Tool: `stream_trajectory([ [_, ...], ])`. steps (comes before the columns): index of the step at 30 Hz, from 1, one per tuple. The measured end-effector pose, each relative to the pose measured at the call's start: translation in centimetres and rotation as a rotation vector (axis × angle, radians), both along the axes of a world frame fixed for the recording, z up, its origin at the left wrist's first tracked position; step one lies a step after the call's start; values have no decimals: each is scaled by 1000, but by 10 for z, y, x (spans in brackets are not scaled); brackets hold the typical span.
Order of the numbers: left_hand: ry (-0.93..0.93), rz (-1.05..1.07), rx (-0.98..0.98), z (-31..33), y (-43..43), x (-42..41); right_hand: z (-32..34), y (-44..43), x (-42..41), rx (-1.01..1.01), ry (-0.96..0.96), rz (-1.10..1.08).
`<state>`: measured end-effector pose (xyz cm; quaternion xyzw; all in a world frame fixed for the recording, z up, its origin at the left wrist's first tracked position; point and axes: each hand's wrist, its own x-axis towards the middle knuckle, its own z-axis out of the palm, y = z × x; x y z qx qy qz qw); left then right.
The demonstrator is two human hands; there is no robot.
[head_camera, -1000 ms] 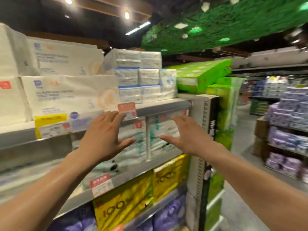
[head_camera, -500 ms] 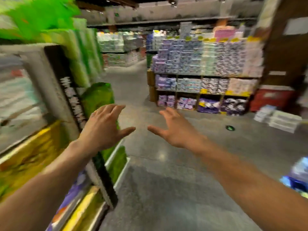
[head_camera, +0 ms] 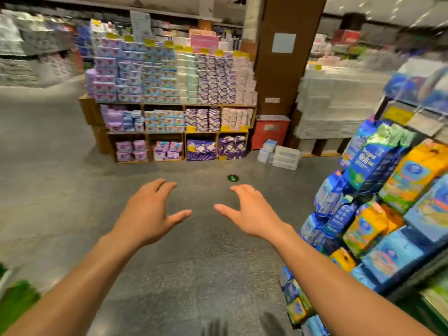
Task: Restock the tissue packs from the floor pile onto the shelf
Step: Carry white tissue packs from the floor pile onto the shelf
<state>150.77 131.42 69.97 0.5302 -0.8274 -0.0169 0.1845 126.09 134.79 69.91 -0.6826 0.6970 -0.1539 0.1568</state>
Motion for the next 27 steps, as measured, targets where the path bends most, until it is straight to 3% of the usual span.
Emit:
stream_trajectory([
  [6,-25,-158,69,-29,-159,-76,-29,-118,-73,22,-117,-182],
  [14,-112,-384,119,-21,-383,-201,-40,-269,-191,12,-205,-527],
  [21,-150,-546,143,-54,-545,-350,-77,-406,-318,18,-269,-675],
  [27,-115,-517,240,-68,-699,-479,-80,-558,-454,81,-324,-714],
])
